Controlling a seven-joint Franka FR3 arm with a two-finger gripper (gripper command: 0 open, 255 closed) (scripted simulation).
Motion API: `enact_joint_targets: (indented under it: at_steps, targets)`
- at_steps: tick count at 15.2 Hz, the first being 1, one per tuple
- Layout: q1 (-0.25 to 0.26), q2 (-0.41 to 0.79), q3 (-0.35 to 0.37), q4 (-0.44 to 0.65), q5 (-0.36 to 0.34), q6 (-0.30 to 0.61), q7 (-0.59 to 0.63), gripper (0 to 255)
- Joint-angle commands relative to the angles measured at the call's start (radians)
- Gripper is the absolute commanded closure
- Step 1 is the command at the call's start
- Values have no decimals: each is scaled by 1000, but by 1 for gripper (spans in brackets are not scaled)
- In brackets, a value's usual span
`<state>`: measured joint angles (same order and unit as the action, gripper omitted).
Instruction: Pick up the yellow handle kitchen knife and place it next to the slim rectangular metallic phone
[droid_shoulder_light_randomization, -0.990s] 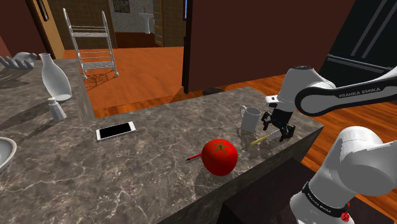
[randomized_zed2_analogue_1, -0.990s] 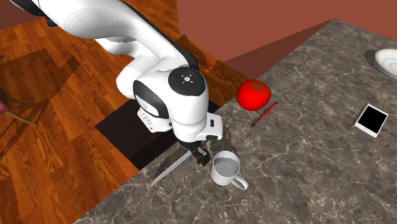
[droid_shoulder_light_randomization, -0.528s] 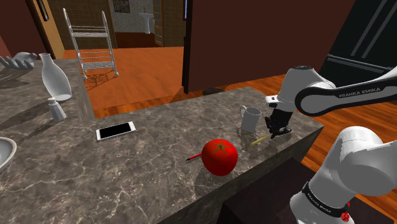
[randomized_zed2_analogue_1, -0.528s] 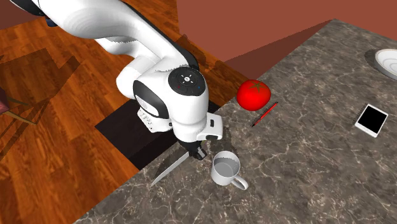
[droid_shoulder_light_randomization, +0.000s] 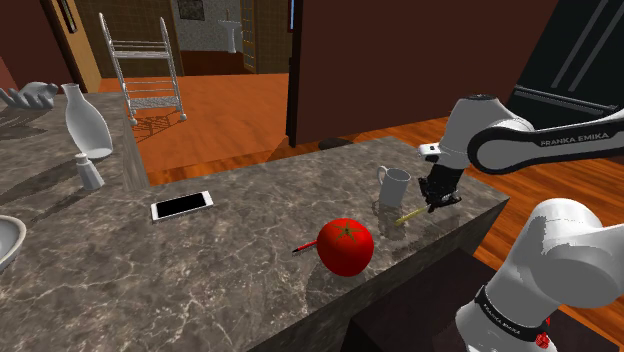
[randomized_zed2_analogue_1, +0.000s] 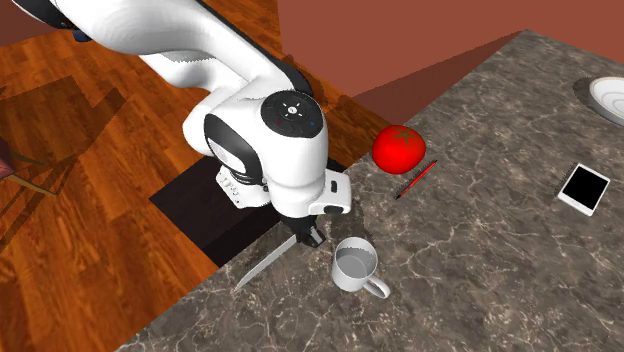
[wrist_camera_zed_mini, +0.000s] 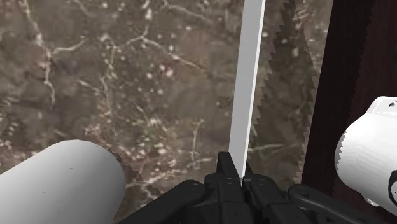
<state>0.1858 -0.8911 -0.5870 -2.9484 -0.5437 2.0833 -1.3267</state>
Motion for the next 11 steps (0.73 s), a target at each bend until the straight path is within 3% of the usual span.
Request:
enact_joint_targets:
  at_steps: [1,11]
  targets:
    - [5,-18,15,18,16,-36,-2,255]
    - [25,-87,84,117,86,-200,-13,255]
